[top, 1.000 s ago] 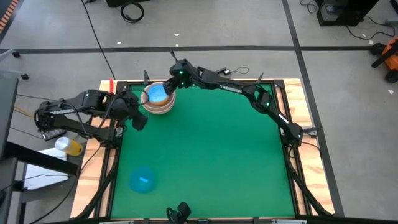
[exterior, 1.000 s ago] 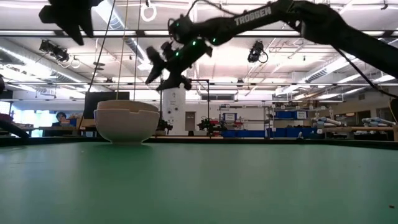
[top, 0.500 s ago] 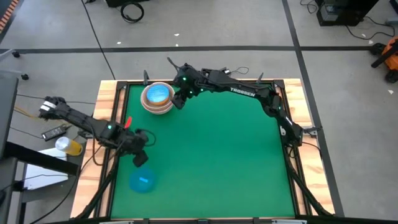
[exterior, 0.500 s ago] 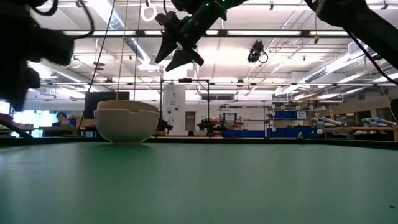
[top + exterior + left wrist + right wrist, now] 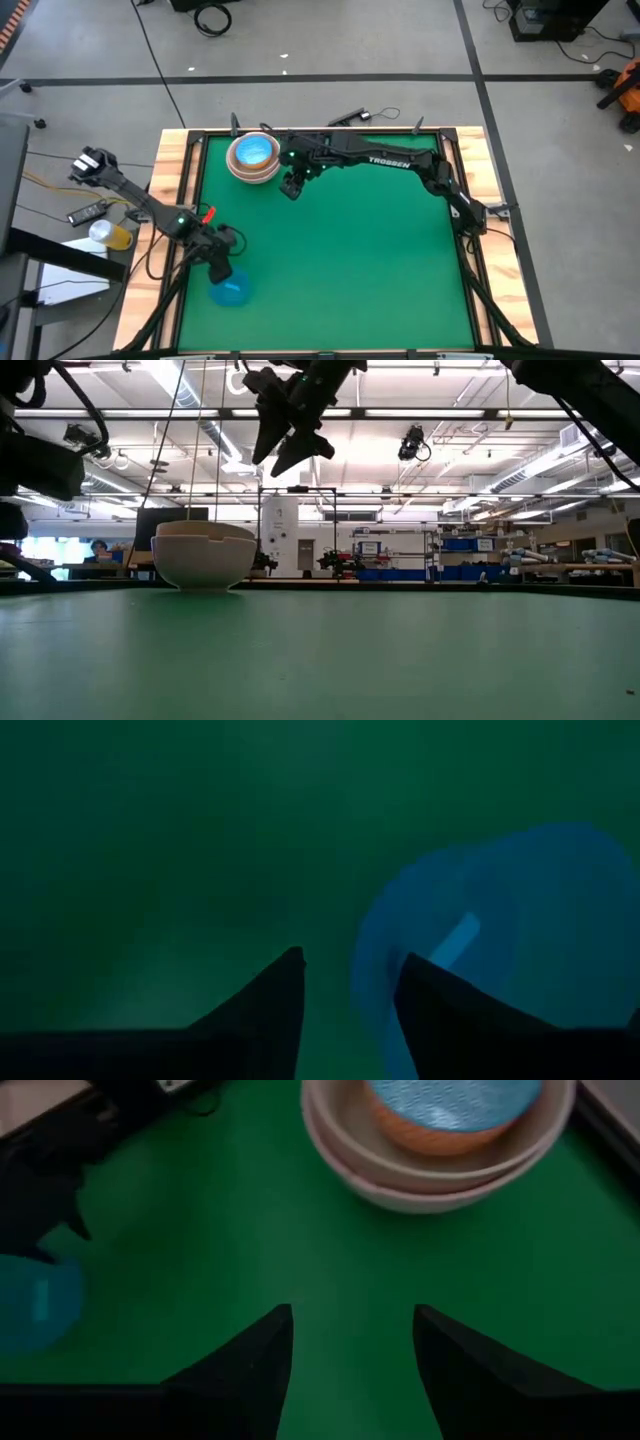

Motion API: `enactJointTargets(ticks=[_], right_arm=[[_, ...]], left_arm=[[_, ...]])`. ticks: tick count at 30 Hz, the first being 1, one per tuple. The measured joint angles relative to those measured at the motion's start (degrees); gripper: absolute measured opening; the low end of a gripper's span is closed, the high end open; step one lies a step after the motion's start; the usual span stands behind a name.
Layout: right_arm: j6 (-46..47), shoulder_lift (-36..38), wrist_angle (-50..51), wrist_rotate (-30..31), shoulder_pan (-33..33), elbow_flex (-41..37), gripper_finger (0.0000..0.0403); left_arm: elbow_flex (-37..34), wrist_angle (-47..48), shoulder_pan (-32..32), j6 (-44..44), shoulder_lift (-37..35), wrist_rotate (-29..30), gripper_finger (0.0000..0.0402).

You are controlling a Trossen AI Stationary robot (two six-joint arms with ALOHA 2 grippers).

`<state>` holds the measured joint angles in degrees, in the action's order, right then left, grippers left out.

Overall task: Nest bowls inside each other
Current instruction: Stack the transparent blue bowl on top of the blue bowl

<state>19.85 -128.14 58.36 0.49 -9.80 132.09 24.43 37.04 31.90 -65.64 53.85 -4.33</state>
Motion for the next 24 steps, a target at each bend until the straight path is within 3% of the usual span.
enactJointTargets(ticks=[7,15,24], right_arm=[[1.5,0.0,0.6,1.4,1.6,0.0,0.021],[5.0,-0.1,-0.1,0.8,4.1,0.0,0.0208],[-0.6,-0.1,-3.9,1.4,6.9,0.0,0.0208]], left_arm=[[-0.6,-2.6,-0.2,-1.4,2.2,1.6,0.0112],[1.2,-1.8,-5.3,-4.9,2.3,15.3,0.001],[8.6,-0.7,-16.8,3.5,2.3,28.1,0.0003]])
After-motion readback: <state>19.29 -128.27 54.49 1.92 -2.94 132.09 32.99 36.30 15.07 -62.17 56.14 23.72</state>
